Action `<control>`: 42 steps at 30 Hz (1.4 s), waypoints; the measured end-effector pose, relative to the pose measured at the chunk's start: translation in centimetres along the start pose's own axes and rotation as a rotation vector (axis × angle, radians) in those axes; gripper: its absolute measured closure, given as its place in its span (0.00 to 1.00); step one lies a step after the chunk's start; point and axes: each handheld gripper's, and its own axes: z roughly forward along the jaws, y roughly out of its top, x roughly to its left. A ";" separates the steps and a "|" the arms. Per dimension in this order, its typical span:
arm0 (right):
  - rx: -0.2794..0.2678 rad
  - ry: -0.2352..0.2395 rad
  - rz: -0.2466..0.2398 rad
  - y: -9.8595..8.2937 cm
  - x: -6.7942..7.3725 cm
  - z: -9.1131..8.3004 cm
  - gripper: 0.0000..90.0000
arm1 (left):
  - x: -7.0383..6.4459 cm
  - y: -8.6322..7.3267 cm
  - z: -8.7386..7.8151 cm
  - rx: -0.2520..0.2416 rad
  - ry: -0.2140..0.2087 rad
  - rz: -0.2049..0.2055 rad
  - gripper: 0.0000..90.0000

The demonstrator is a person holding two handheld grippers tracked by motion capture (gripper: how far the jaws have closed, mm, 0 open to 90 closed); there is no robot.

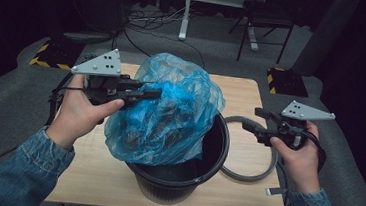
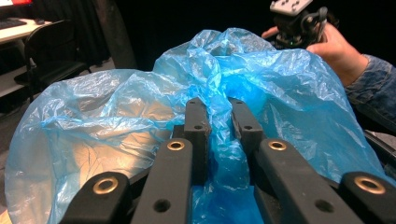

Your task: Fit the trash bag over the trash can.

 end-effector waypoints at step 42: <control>0.075 0.047 -0.003 4.9 3.6 -1.5 1.00 | 0.4 -0.2 0.7 0.018 0.021 -0.006 0.89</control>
